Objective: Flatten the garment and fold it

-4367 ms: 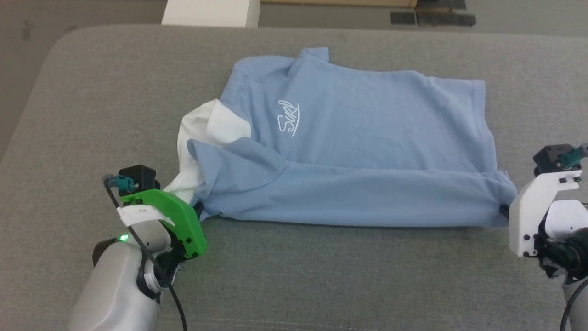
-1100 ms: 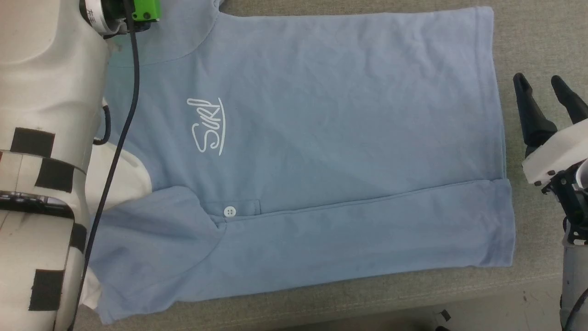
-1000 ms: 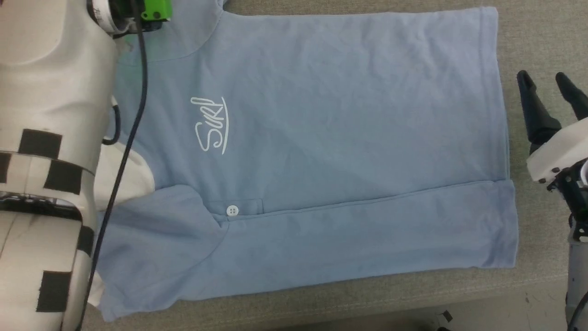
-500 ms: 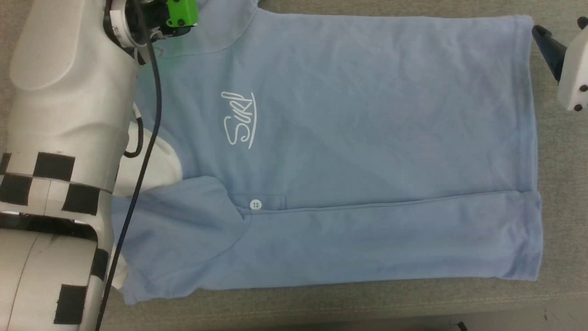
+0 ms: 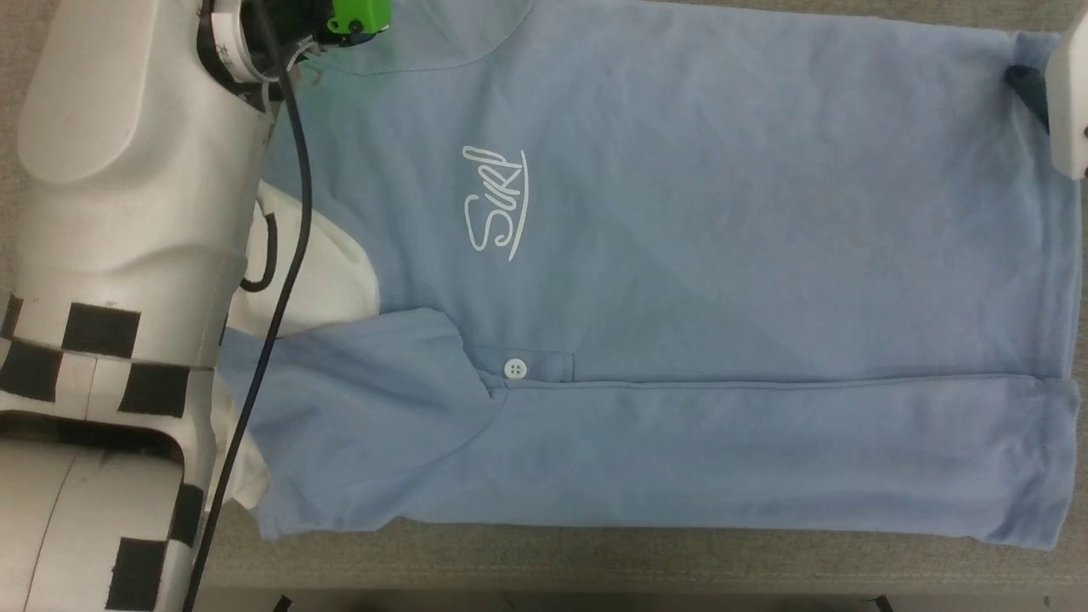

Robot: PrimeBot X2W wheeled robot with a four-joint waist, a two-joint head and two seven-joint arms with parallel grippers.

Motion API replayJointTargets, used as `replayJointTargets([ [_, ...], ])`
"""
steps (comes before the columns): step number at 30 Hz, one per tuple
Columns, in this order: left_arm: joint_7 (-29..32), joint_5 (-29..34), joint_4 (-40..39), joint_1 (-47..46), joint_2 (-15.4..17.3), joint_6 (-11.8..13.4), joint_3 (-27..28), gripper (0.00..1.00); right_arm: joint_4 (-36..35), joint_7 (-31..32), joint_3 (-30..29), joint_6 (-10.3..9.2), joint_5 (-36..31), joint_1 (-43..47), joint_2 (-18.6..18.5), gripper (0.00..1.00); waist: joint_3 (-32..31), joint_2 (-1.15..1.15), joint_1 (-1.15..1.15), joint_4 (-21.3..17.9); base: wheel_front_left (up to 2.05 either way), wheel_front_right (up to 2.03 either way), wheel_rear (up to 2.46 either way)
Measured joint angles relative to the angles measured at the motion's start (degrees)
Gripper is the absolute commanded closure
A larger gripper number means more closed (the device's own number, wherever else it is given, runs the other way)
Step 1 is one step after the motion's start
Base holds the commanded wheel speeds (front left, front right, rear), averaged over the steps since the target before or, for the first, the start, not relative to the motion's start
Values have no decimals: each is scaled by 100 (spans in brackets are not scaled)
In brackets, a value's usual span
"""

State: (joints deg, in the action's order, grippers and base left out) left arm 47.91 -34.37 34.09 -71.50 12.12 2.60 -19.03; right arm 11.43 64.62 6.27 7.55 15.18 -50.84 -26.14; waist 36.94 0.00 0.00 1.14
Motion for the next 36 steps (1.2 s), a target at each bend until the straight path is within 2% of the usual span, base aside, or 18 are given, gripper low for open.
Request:
replayJointTargets([
  [1,0,-1,-36,31,10,4,1,100,-7,57,-30,1,14,-21,-4,6,17,0,0,11,0,0,0],
  [2,-1,-1,-77,61,20,5,-1,100,-19,122,-37,0,44,-28,-9,57,27,0,0,20,0,0,0],
  [3,-16,-8,-118,89,24,5,11,100,-38,162,-38,0,62,-29,-20,100,27,0,0,22,0,0,0],
  [5,-272,-125,-266,292,52,-49,129,100,-79,-65,-260,1,99,65,120,100,-140,0,0,6,0,0,0],
  [13,-837,-749,-577,810,18,-354,576,100,-88,-1037,-719,2,32,376,286,100,-693,0,0,4,0,0,0],
  [20,-925,-1080,-1002,1684,43,-455,757,100,-56,-1500,-895,1,58,1217,419,100,-1309,0,0,37,0,0,0],
  [26,-999,-1327,-1486,2790,112,-364,991,100,-26,-1725,-1017,1,221,2040,559,100,-1850,0,0,80,0,0,0],
  [36,-1053,-1669,-2494,4534,154,31,1330,100,1,-1811,-1239,1,354,3089,737,100,-2616,0,-1,110,0,0,0],
])
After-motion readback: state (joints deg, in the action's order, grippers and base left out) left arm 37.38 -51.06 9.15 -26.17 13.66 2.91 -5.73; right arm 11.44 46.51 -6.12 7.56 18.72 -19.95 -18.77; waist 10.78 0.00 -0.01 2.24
